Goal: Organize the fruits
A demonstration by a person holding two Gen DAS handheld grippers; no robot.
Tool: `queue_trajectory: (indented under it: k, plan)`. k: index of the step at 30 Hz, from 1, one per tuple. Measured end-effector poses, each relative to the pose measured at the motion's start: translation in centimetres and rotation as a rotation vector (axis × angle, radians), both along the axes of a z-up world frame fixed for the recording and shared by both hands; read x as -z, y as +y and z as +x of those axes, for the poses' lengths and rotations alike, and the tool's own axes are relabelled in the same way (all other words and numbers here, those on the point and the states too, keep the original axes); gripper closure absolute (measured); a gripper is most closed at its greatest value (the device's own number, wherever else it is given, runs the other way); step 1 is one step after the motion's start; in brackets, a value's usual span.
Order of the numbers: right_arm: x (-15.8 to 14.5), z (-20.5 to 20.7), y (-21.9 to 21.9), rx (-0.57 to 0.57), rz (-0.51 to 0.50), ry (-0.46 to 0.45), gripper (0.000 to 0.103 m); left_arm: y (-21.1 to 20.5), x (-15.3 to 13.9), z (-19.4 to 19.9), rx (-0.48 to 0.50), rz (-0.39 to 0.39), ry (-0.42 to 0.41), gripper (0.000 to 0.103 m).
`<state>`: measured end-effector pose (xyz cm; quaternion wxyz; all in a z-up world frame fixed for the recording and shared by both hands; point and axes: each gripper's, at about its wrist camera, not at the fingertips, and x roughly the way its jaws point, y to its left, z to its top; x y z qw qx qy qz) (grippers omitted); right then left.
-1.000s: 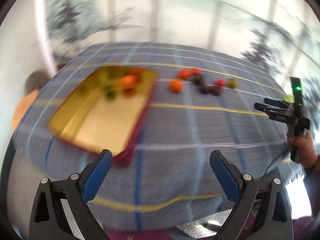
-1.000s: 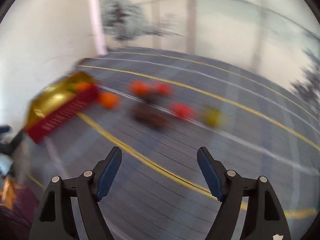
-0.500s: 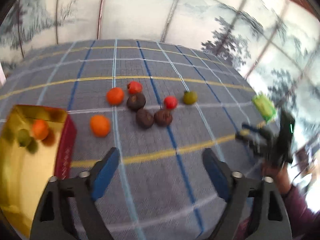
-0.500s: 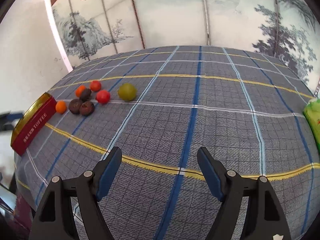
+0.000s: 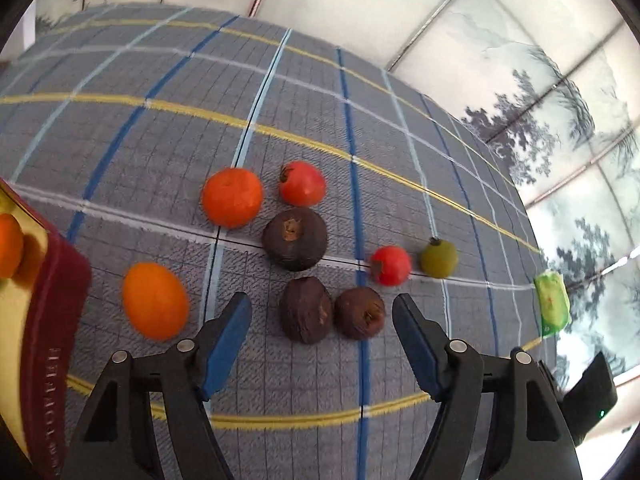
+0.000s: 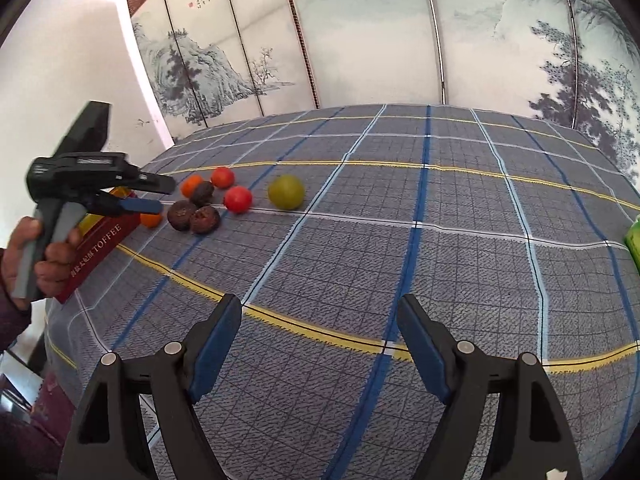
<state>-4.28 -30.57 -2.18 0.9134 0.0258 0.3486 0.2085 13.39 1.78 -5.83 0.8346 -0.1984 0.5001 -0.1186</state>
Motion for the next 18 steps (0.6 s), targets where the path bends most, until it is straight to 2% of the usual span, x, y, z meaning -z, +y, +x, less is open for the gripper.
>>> queue_trajectory:
  k: [1, 2, 3, 4, 5, 11, 13, 14, 18]
  plan:
    - [0.0, 0.0, 0.0, -0.004, 0.003, 0.0, 0.026, 0.1, 0.5, 0.2, -0.008, -0.014, 0.012, 0.038]
    - [0.0, 0.0, 0.0, -0.006, 0.006, -0.001, 0.025, 0.3, 1.2, 0.5, -0.02, -0.027, 0.034, 0.049]
    - [0.0, 0.0, 0.0, -0.008, 0.008, -0.002, 0.025, 0.5, 1.3, 0.4, -0.032, -0.038, 0.024, 0.05]
    - [0.0, 0.0, 0.0, -0.008, 0.01, -0.004, 0.025, 0.7, 1.5, 0.4, -0.039, -0.05, 0.019, 0.058]
    - [0.0, 0.0, 0.0, -0.008, 0.011, -0.005, 0.025, 0.7, 1.8, 0.5, -0.033, -0.061, 0.025, 0.072]
    - [0.0, 0.2, 0.0, -0.011, 0.011, -0.009, 0.021, 0.5, 1.6, -1.1, -0.058, -0.04, -0.004, 0.075]
    - [-0.1, 0.3, 0.0, -0.013, 0.013, -0.009, 0.021, 0.4, 0.7, -2.6, -0.059, -0.037, -0.03, 0.076]
    - [-0.1, 0.3, 0.0, -0.013, 0.013, -0.007, 0.02, 0.3, 0.0, -3.5, -0.054, -0.029, -0.05, 0.081]
    - [0.0, 0.6, 0.1, -0.005, 0.003, 0.011, 0.02, 0.1, -2.1, -6.9, -0.036, 0.003, -0.102, 0.081]
